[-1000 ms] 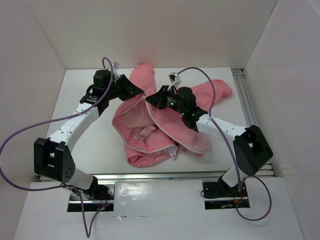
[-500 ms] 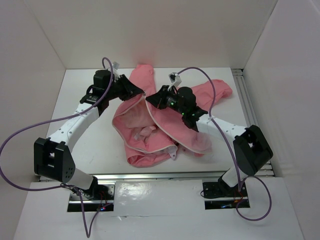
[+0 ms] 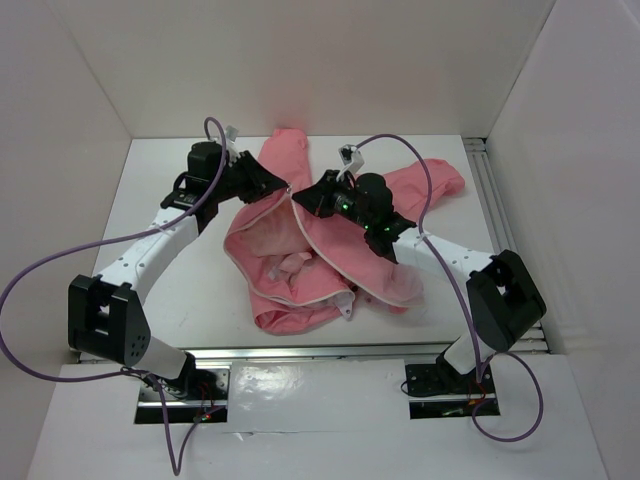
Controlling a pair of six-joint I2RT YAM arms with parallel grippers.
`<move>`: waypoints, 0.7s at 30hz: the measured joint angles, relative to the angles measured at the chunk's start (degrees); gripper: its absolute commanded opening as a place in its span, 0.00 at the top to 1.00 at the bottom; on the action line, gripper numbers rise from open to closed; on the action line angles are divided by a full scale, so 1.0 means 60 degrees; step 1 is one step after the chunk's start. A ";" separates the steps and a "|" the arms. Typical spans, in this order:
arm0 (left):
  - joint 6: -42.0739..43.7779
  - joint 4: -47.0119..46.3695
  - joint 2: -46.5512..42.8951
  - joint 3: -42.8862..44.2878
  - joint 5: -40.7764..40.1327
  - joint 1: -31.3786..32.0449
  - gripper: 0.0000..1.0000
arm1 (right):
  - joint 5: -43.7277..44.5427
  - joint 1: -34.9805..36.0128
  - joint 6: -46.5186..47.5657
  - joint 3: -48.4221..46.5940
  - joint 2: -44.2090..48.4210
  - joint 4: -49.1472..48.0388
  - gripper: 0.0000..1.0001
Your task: Zip up the jacket
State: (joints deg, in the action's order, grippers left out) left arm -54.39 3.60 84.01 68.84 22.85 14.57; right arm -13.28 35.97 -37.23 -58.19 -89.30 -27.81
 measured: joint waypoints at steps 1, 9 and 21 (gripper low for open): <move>0.0004 -0.0007 0.0000 -0.0007 0.0000 0.0000 1.00 | 0.0000 0.0000 0.0000 0.0000 0.0000 -0.0004 0.96; -0.0015 -0.0062 -0.0044 -0.0047 0.0000 0.0000 1.00 | 0.0000 0.0000 -0.0080 0.0000 0.0000 -0.0007 0.96; -0.0226 -0.0404 -0.0233 -0.0423 0.0000 0.0000 1.00 | 0.0091 0.0000 -0.0364 0.0015 -0.0040 -0.0430 0.98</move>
State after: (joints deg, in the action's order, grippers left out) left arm -55.75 1.17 82.61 66.30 22.85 14.57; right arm -12.73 35.97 -39.42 -58.11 -89.54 -30.39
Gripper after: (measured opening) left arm 0.297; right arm 0.118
